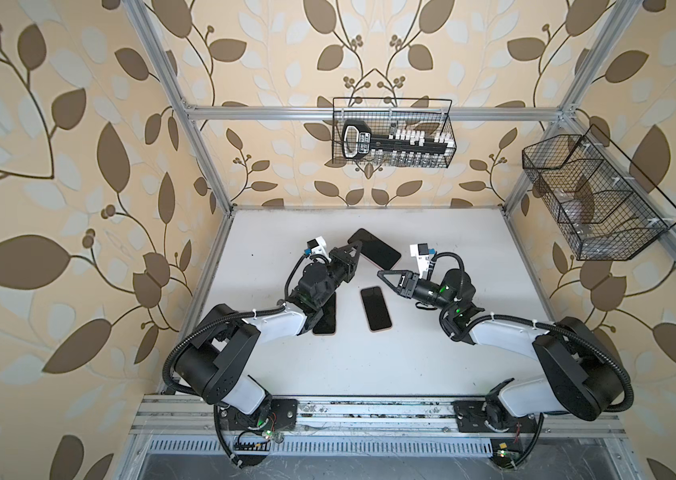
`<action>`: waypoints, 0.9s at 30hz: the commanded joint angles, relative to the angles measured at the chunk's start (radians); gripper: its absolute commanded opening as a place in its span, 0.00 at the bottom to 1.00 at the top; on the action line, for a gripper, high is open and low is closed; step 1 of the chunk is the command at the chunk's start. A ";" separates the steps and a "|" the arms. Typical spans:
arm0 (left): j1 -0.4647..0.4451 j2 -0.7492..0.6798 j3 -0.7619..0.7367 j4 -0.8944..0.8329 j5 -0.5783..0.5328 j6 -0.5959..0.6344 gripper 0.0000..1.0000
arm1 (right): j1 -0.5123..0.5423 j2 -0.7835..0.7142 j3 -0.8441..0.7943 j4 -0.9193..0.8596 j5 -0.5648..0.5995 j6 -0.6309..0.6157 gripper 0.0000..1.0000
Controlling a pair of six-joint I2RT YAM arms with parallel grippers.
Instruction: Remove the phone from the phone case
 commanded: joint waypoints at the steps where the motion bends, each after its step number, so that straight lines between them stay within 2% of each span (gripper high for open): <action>1: -0.008 -0.027 0.004 0.127 -0.013 -0.008 0.00 | 0.001 0.013 0.015 0.030 0.013 -0.008 0.09; 19: -0.012 -0.068 0.011 0.086 -0.002 -0.121 0.00 | -0.021 -0.009 -0.015 -0.008 -0.011 -0.192 0.05; 25: -0.014 -0.130 0.027 0.029 0.009 -0.105 0.00 | -0.023 -0.019 -0.033 -0.008 -0.004 -0.224 0.05; 27: -0.014 -0.144 0.025 0.004 0.007 -0.080 0.00 | -0.021 -0.024 -0.034 -0.007 -0.015 -0.223 0.10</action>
